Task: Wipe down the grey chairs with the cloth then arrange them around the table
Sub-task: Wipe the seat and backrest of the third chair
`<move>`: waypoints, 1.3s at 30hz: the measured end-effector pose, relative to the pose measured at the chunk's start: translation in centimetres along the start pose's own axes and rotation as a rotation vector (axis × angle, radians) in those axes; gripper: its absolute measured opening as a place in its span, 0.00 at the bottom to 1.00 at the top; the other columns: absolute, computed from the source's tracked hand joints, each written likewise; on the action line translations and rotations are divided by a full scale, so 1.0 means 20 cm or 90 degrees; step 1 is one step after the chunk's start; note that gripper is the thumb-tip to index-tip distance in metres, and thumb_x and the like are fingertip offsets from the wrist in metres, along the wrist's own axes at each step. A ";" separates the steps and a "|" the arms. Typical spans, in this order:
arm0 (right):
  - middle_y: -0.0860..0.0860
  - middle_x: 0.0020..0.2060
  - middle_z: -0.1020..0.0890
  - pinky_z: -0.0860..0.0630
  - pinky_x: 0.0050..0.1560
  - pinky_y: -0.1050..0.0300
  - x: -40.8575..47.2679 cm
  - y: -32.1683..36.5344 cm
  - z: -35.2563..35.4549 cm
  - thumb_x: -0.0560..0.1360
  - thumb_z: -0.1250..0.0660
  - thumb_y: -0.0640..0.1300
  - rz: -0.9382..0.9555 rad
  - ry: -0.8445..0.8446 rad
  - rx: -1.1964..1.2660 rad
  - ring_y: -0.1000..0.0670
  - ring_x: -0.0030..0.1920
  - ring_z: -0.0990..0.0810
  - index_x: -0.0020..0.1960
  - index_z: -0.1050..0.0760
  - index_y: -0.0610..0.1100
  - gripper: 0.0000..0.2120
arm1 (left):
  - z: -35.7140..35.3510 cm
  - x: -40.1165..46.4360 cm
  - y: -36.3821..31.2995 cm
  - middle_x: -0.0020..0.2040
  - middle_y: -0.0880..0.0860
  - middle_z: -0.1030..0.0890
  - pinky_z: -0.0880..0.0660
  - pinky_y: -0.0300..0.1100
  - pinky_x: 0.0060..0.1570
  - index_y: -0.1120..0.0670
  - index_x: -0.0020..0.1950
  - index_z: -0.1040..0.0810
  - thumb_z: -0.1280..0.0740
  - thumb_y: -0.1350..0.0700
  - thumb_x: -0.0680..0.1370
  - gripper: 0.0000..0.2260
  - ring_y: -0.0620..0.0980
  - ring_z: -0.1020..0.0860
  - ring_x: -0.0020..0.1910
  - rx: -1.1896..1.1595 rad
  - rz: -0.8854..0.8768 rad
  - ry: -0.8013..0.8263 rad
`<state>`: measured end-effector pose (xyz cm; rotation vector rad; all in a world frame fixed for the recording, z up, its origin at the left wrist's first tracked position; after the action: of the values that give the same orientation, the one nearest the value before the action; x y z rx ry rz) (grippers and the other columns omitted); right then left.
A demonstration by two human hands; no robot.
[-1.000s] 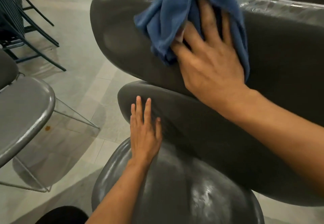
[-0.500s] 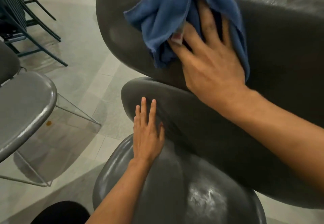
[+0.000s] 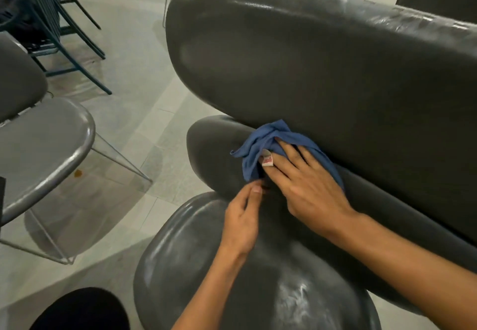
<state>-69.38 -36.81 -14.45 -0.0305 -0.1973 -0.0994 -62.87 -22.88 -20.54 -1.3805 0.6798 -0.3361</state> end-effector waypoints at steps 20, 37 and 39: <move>0.43 0.78 0.35 0.41 0.77 0.41 -0.56 -0.11 -0.03 0.78 0.40 0.46 -0.240 -0.067 0.018 0.43 0.78 0.38 0.78 0.35 0.40 0.29 | -0.31 0.21 -0.20 0.71 0.52 0.31 0.33 0.45 0.68 0.49 0.72 0.31 0.38 0.53 0.85 0.15 0.47 0.28 0.67 0.094 -0.135 -0.414; 0.46 0.82 0.51 0.55 0.79 0.41 -0.56 -0.15 -0.30 0.78 0.35 0.41 -0.226 -0.169 -0.254 0.45 0.81 0.48 0.83 0.47 0.43 0.37 | -0.36 0.29 -0.02 0.66 0.64 0.30 0.36 0.46 0.65 0.64 0.72 0.29 0.41 0.52 0.85 0.20 0.60 0.32 0.63 0.335 -0.325 -0.394; 0.46 0.82 0.49 0.55 0.79 0.41 -0.56 -0.14 -0.30 0.77 0.35 0.41 -0.228 -0.174 -0.257 0.45 0.81 0.47 0.82 0.47 0.43 0.37 | -0.37 0.25 0.04 0.71 0.62 0.32 0.36 0.52 0.73 0.62 0.76 0.34 0.41 0.50 0.86 0.23 0.59 0.34 0.70 0.355 -0.340 -0.321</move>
<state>-79.41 -38.83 -22.48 -0.4133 -0.4527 -0.4928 -63.87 -31.54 -22.86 -1.0209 -0.2078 -0.5264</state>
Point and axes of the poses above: each hand's wrist, its own x-axis towards the middle knuckle, its own z-axis out of the back of the hand, y = z × x, the point moved 1 cm from there along x, towards the middle knuckle
